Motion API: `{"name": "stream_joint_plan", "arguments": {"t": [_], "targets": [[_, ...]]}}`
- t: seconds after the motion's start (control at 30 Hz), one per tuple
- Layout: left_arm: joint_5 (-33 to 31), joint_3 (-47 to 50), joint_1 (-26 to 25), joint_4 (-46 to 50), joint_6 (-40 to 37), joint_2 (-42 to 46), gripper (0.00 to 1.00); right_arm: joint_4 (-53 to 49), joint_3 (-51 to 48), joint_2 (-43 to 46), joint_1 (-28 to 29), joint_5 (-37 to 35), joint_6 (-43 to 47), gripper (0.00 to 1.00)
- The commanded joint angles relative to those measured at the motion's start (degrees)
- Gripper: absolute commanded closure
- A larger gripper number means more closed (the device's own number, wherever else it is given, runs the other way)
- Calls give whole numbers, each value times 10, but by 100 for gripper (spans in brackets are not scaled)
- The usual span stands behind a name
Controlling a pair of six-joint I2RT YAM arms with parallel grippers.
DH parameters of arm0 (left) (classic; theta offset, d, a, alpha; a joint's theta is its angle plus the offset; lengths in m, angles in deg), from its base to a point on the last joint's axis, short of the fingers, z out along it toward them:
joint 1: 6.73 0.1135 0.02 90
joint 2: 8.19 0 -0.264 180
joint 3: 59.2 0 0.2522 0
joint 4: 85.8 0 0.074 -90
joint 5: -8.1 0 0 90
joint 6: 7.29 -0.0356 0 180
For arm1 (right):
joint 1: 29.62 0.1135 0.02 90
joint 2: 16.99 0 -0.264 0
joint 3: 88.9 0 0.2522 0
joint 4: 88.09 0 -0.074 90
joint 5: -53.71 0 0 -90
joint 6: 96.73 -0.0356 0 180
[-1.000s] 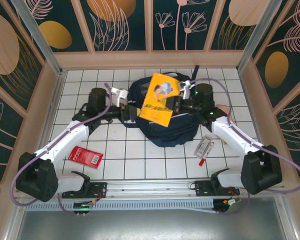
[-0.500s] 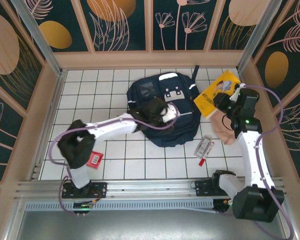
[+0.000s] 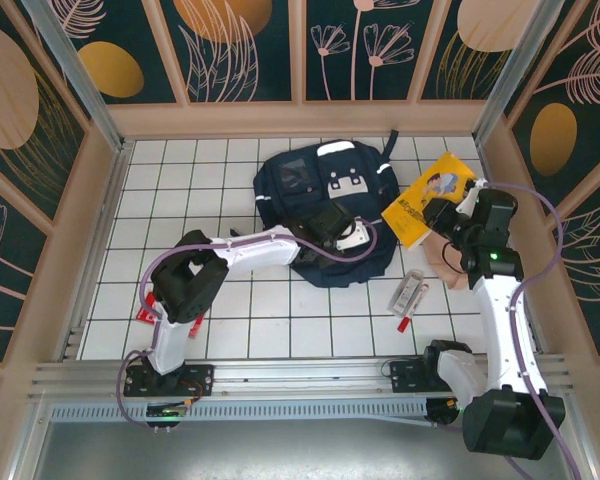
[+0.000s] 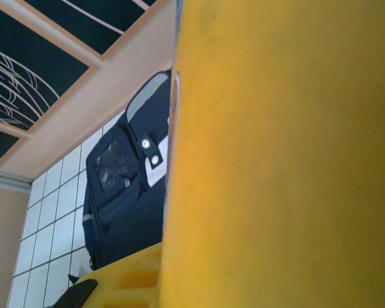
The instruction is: Pack books, pencil case, and school supplies into a backpack
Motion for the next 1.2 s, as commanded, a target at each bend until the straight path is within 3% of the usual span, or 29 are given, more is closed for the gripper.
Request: {"name": "stream_joint_plan", "arguments": {"t": [0.0, 0.2, 0.33, 0.47, 0.67, 0.8, 0.9, 1.03, 1.17], "targets": [[-37, -10, 15, -11, 4, 7, 99, 30, -7, 21, -2, 38, 9, 100], [-48, -75, 40, 18, 50, 29, 100, 11, -20, 19, -2, 45, -8, 100], [-19, -146, 78, 54, 111, 57, 100, -19, -17, 19, -2, 75, -40, 100], [-31, -211, 88, 84, 115, 67, 100, -46, -8, 31, -5, 82, -80, 100], [-39, -319, 92, 141, 152, 56, 100, -40, -10, 9, -6, 228, -108, 100], [20, -395, 92, 172, 166, 39, 100, 81, -76, -3, 14, 266, -207, 100], [82, -442, 92, 192, 185, 20, 100, 200, -95, -31, 66, 240, -278, 100], [126, -490, 92, 217, 225, -2, 100, 283, -88, -96, 133, 108, -343, 100], [156, -511, 92, 233, 256, -8, 100, 448, -128, -169, 164, 1, -436, 100]]}}
